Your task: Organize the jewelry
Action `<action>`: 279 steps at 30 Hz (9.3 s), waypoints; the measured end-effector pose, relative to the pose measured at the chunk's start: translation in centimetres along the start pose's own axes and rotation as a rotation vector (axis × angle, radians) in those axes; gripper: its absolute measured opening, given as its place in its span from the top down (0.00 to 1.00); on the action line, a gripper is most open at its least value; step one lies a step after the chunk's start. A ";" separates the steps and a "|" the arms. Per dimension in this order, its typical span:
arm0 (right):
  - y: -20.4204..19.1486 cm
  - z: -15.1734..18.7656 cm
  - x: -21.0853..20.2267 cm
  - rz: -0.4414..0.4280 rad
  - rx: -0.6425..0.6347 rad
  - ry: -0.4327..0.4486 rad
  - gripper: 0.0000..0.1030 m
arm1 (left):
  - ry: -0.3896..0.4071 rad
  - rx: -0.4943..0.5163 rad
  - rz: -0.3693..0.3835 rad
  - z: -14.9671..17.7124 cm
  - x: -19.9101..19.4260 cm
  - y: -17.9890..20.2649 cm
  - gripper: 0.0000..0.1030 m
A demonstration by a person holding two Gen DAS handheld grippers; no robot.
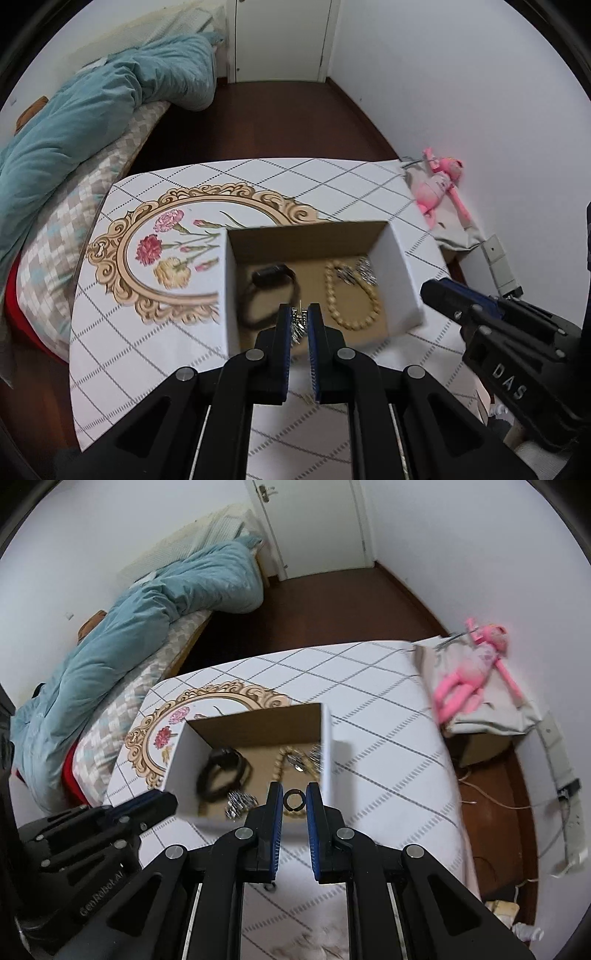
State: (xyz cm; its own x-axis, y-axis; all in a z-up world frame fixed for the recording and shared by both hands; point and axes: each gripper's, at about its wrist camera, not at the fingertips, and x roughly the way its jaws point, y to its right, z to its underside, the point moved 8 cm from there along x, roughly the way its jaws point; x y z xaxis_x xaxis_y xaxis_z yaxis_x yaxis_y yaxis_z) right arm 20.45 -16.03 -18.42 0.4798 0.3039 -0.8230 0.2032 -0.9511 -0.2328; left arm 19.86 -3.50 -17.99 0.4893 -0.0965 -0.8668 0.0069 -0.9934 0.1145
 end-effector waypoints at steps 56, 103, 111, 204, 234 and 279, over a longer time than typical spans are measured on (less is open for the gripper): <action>0.7 0.2 -8.1 0.331 -0.088 0.132 0.01 | 0.160 -0.078 -0.171 1.7 -7.5 -3.5 0.00; -1.6 12.7 6.0 0.151 -0.159 -0.140 0.88 | -0.133 -0.046 -0.228 12.8 3.9 -5.6 0.01; 4.8 12.4 3.8 0.197 -0.009 -0.141 0.88 | -0.127 0.047 -0.151 12.0 5.9 -0.3 0.12; 0.2 -0.1 -0.9 0.021 0.023 0.031 0.88 | 0.100 -0.063 0.112 -1.5 -2.3 -2.5 0.97; 3.2 -1.7 2.3 0.319 -0.065 -0.090 0.01 | -0.006 -0.054 -0.156 0.0 2.5 -5.8 0.00; -4.3 1.2 -25.0 0.322 -0.072 0.269 0.00 | 0.262 -0.053 -0.163 3.1 -21.9 -2.5 0.00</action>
State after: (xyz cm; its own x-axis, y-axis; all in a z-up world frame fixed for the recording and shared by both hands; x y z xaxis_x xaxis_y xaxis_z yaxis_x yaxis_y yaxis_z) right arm 6.57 -19.56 2.57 0.7324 0.0049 -0.6808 0.0613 -0.9964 0.0588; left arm 6.37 0.91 -0.79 0.6862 0.0901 -0.7218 0.1463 -0.9891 0.0156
